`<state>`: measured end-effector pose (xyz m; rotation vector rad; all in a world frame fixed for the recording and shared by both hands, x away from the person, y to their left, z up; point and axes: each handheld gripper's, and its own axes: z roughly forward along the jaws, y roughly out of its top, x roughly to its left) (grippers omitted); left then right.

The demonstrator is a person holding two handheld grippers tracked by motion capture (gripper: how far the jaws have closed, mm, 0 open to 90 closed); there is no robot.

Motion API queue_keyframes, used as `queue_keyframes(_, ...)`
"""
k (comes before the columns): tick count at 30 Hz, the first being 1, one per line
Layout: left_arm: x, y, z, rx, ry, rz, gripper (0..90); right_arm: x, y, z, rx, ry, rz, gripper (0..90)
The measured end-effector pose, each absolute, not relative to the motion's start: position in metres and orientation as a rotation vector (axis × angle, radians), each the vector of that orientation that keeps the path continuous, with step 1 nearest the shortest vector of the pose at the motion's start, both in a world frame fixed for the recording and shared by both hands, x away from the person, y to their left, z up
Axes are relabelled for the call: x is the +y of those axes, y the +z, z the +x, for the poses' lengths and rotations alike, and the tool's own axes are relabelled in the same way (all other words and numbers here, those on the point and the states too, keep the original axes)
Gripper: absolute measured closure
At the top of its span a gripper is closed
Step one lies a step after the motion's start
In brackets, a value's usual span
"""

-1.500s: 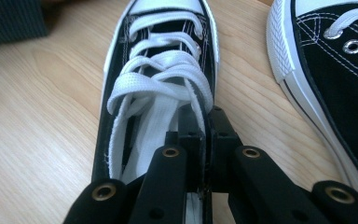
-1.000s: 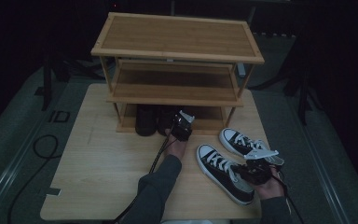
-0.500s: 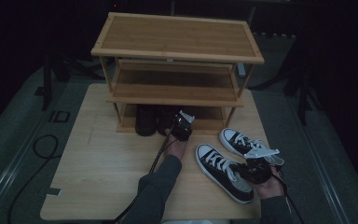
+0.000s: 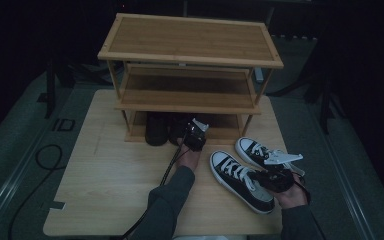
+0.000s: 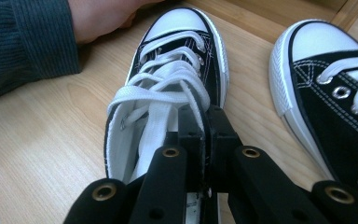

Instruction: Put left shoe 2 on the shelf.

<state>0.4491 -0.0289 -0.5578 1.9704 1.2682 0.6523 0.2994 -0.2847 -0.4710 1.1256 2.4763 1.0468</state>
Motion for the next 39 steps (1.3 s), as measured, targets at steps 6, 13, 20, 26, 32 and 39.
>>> queue_keyframes(6, -0.029, -0.558, 0.449, 1.268, 0.652, 1.970, 83.6, -0.286, -0.465, 0.304, 2.475, 1.039, 1.116, 87.0)
queue_keyframes(13, -0.029, -0.558, 0.449, 1.268, 0.650, 1.970, 83.7, -0.292, -0.452, 0.313, 2.475, 1.044, 1.099, 87.0)
queue_keyframes(20, -0.029, -0.558, 0.449, 1.266, 0.649, 1.970, 83.8, -0.297, -0.437, 0.322, 2.468, 1.041, 1.078, 87.0)
queue_keyframes(26, -0.029, -0.558, 0.449, 1.267, 0.647, 1.969, 84.0, -0.298, -0.428, 0.331, 2.472, 1.050, 1.061, 87.0)
queue_keyframes(32, -0.029, -0.558, 0.449, 1.267, 0.647, 1.969, 84.0, -0.298, -0.419, 0.340, 2.475, 1.069, 1.048, 87.0)
queue_keyframes(39, -0.029, -0.558, 0.449, 1.267, 0.647, 1.970, 84.0, -0.301, -0.407, 0.348, 2.469, 1.098, 1.027, 87.0)
